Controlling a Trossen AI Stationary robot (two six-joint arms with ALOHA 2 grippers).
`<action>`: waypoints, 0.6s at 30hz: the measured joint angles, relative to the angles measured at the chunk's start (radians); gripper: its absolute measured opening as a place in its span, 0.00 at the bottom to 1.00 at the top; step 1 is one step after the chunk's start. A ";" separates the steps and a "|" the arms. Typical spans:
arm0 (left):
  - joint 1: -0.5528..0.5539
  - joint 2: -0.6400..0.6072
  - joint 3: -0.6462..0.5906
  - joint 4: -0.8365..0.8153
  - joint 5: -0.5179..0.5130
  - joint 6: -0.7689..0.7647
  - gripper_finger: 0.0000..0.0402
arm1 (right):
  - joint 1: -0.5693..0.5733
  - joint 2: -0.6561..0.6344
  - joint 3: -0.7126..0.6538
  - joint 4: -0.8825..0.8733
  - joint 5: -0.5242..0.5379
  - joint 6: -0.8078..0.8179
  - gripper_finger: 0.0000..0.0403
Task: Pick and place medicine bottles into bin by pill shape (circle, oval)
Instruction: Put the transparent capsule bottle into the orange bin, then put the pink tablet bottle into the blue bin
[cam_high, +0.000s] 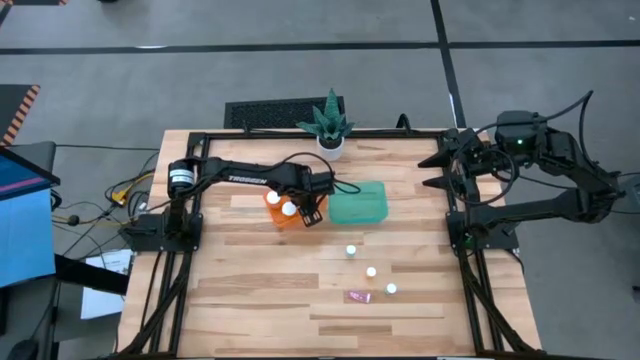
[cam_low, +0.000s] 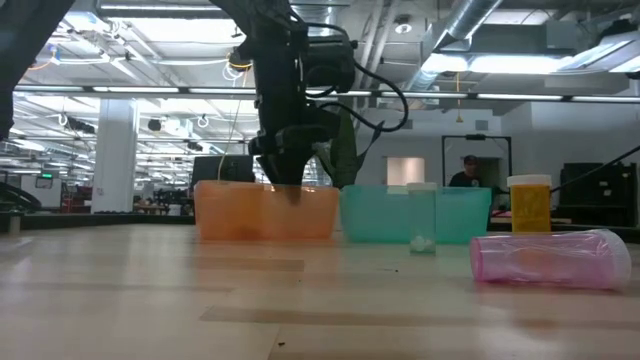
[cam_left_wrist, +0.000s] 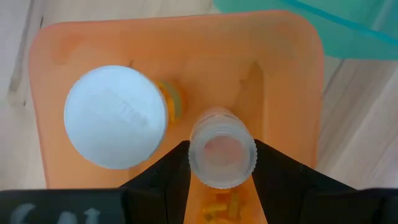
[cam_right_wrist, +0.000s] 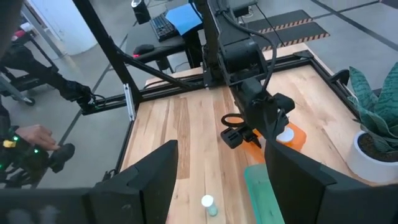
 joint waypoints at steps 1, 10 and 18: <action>0.001 0.000 0.000 -0.001 0.007 0.000 0.36 | 0.000 0.000 0.000 0.000 0.000 0.000 0.62; 0.000 0.002 0.000 0.000 0.027 0.020 0.44 | 0.000 -0.006 0.000 -0.001 0.000 0.000 0.62; 0.000 0.001 0.015 -0.028 0.046 0.000 0.59 | 0.000 -0.006 0.000 -0.001 0.000 0.000 0.62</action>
